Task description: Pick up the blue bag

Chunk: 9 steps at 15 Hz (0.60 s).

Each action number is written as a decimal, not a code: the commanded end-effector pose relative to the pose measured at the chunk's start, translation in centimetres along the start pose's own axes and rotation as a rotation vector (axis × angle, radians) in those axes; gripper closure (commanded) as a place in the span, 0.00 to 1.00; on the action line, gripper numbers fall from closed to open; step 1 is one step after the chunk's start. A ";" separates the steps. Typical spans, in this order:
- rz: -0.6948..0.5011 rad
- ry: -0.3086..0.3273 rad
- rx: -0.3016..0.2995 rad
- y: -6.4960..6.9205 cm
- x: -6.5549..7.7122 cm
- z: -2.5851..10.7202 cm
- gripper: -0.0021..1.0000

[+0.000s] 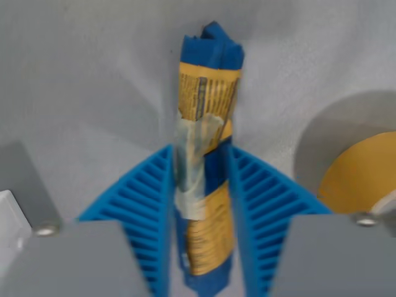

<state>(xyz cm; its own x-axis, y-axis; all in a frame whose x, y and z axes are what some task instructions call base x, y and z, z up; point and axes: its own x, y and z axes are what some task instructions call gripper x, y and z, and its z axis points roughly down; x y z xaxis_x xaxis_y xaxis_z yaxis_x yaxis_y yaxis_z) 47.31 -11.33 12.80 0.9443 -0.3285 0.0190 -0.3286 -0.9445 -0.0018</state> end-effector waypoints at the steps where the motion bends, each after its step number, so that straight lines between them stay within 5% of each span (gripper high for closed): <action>1: 0.019 0.111 0.051 -0.1 -0.8 -0.2 1.00; 5: 0.019 0.111 0.051 -0.1 -0.8 -0.2 1.00; 9: 0.019 0.096 0.049 0.1 -1.1 -2.2 1.00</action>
<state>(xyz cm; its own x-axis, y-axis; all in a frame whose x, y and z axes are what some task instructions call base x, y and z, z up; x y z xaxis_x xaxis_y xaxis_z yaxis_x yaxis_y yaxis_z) 47.54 -11.35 13.49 0.9440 -0.3284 0.0304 -0.3284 -0.9445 -0.0041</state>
